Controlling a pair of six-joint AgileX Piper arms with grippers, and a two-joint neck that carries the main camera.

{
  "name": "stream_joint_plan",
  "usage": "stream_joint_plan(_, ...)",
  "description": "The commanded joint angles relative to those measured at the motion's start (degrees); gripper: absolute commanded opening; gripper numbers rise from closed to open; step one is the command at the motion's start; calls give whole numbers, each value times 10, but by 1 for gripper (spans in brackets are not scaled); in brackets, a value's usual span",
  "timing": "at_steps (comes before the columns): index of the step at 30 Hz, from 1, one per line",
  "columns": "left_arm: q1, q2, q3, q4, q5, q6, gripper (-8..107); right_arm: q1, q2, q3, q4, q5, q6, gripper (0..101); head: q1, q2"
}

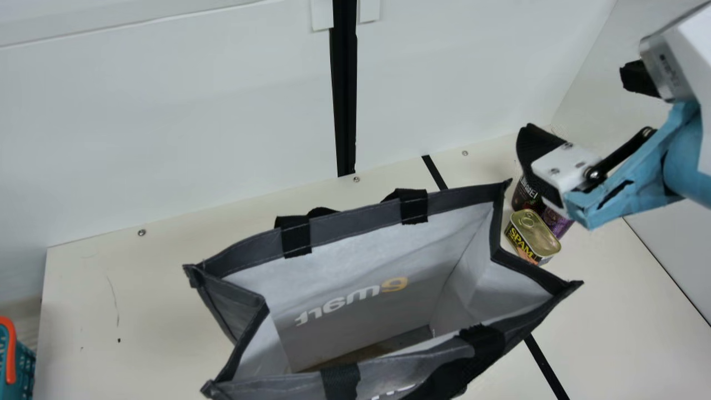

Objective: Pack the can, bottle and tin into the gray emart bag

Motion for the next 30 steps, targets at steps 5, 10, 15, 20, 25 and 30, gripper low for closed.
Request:
stream_joint_plan(5,0,0,0,0,0,0,90,-58,9,11,19,0,-7,91,-13,0)
stream_joint_plan(10,0,0,0,0,0,0,90,-81,12,26,21,0,-4,91,-13,0)
stream_joint_plan(15,0,0,0,0,0,0,90,-93,14,44,13,0,8,91,-13,0)
stream_joint_plan(20,0,0,0,0,0,0,90,-100,14,61,1,0,23,91,-13,0)
stream_joint_plan(25,0,0,0,0,0,0,90,-106,14,77,-9,0,34,91,-13,0)
stream_joint_plan(30,0,0,0,0,0,0,90,-108,12,95,-17,0,45,91,-13,0)
